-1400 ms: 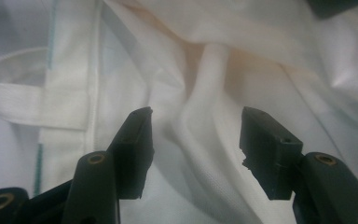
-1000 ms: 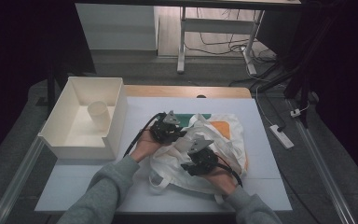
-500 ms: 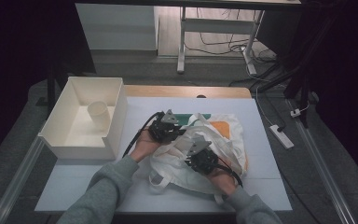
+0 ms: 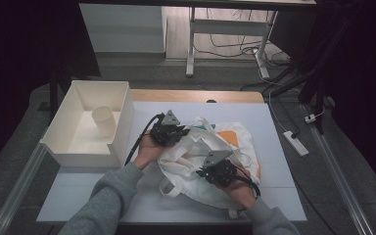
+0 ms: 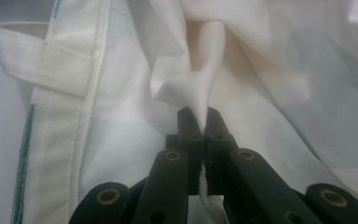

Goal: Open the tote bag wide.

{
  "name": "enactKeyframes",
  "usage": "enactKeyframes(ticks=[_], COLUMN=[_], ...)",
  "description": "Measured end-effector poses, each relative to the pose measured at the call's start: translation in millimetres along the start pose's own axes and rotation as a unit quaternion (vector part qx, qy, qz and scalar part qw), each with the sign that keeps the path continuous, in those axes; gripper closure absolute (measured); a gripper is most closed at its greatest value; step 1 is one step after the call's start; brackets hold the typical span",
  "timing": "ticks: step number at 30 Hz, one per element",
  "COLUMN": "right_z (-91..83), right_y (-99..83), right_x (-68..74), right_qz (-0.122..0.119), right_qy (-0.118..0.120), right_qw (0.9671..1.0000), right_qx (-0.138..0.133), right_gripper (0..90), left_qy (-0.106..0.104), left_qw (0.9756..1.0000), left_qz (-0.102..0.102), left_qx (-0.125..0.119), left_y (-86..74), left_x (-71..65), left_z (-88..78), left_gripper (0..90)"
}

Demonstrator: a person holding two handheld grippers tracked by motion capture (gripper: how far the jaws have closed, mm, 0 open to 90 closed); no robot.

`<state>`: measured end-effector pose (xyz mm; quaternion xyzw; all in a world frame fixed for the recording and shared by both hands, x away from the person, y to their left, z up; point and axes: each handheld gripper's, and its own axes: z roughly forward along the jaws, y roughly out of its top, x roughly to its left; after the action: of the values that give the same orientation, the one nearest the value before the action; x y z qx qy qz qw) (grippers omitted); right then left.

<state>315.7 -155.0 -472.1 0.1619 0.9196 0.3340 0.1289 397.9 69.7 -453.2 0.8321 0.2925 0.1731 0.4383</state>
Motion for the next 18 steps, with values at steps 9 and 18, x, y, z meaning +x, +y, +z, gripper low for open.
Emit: enactKeyframes(ticks=[9,18], right_z=[-8.7,-7.2], right_y=[6.0,12.5], right_x=[17.0,38.8], right_qz=[-0.013,-0.038], right_qy=[0.010,0.044], right_qw=[0.9999,0.9982], right_qx=[0.001,0.012], right_gripper=[88.4,88.5], left_qy=[0.008,0.020], left_qw=[0.9998,0.9995], left_qz=[-0.014,-0.017], left_qx=[-0.012,-0.019], left_y=[-1.8,-2.3], left_x=[5.2,7.0], left_z=[-2.7,-5.9], left_gripper=[80.6,80.7])
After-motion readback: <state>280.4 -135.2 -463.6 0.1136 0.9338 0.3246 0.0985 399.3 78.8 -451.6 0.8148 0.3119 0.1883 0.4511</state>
